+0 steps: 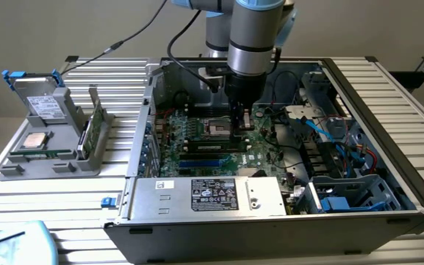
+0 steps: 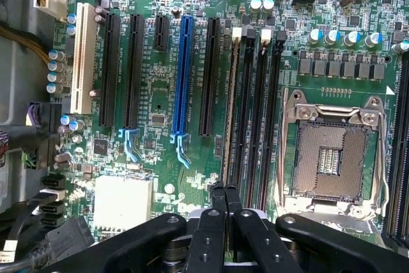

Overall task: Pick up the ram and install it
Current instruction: 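Press down the ram until it locks into place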

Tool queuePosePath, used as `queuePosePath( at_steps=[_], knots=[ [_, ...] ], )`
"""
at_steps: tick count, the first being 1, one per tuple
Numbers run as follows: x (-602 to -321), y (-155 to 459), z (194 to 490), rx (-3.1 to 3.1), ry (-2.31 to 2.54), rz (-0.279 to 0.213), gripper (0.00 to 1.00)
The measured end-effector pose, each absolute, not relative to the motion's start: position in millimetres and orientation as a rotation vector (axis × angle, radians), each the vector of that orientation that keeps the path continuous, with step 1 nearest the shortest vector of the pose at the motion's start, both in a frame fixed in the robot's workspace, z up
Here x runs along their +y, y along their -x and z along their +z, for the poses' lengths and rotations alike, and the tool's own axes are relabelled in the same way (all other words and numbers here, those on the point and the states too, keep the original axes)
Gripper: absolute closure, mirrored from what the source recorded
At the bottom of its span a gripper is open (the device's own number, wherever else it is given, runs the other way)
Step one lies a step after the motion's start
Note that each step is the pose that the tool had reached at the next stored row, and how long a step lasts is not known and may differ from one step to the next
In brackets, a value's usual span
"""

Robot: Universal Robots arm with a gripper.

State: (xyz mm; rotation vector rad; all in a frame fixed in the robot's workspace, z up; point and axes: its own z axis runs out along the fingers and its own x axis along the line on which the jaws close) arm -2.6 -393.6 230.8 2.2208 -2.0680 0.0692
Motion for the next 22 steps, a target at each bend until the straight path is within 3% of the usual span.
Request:
queuePosePath(
  at_steps=[22],
  knots=[
    [-393.4,2.6,226.3,-2.069,-2.222,0.068,0.90]
  ],
)
